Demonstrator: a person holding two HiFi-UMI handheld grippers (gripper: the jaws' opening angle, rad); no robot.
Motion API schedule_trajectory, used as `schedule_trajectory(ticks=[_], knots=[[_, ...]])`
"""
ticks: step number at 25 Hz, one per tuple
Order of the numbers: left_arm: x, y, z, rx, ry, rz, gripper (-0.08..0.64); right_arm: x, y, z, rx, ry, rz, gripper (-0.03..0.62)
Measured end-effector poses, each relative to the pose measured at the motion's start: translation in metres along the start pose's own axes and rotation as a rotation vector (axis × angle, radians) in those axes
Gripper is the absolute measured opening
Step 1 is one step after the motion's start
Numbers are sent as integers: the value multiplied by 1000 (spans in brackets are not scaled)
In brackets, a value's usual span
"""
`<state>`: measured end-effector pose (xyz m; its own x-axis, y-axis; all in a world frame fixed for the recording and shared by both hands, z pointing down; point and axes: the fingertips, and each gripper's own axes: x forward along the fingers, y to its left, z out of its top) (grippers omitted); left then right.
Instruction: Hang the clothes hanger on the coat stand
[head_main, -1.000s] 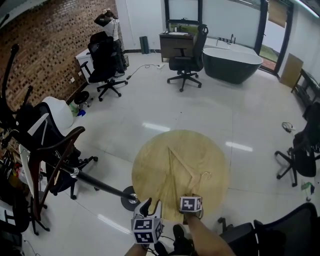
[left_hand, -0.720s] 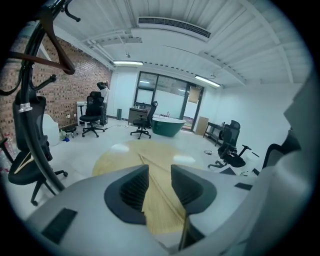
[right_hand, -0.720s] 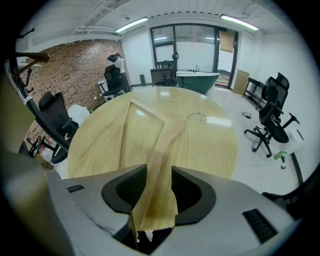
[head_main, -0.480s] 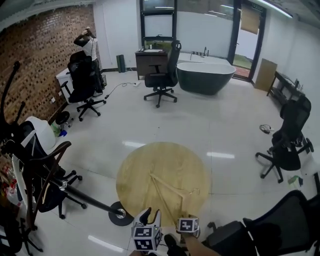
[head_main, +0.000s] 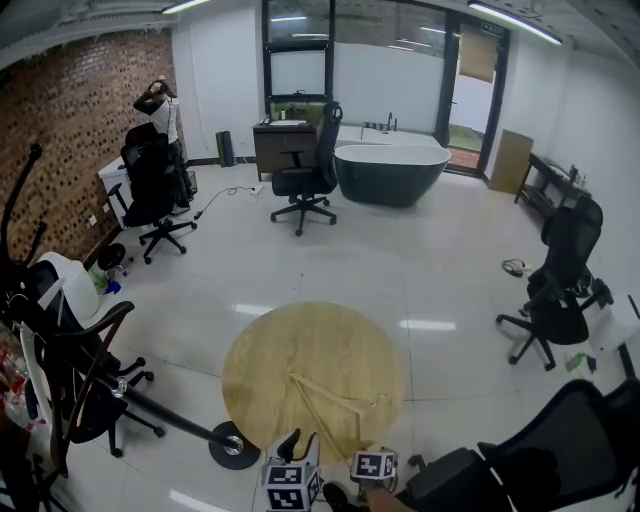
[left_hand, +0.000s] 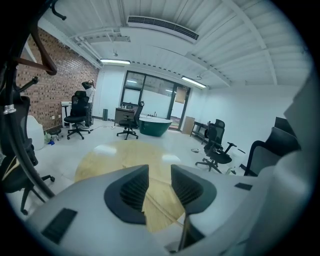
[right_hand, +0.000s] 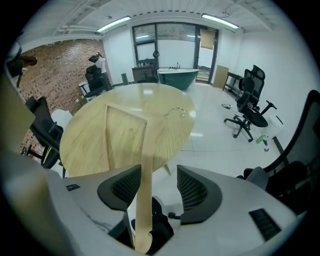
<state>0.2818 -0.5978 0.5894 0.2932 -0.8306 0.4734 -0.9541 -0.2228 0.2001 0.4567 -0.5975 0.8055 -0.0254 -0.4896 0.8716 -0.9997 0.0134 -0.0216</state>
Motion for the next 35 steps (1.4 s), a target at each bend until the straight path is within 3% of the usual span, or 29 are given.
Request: schedule_trajectory(ticks=[4, 10, 14, 16, 20, 24, 27, 30, 33, 35], knots=[[3, 6, -3, -26, 9, 1, 144, 4, -3, 3, 51, 14, -9, 261], [10, -3, -3, -27, 24, -18, 143, -2, -15, -2, 105, 25, -9, 262], [16, -10, -8, -15, 22, -41, 143, 1, -13, -8, 133, -21, 56, 262], [21, -13, -9, -12, 23, -53, 143, 1, -22, -5, 122, -42, 40, 262], [29, -25, -13, -15, 33, -75, 143, 3, -23, -14, 135, -1, 87, 263], [34, -23, -12, -15, 40, -74, 143, 6, -17, -15, 64, 42, 84, 222], [37, -21, -11, -19, 38, -69, 143, 10, 0, -13, 35, 53, 150, 207], [39, -20, -13, -22, 45, -68, 143, 11, -5, -11, -31, 69, 104, 185], [41, -15, -15, -25, 49, -66, 143, 12, 11, -13, -14, 101, 143, 164], [42, -13, -16, -27, 54, -62, 143, 14, -1, -11, -33, 98, 83, 164]])
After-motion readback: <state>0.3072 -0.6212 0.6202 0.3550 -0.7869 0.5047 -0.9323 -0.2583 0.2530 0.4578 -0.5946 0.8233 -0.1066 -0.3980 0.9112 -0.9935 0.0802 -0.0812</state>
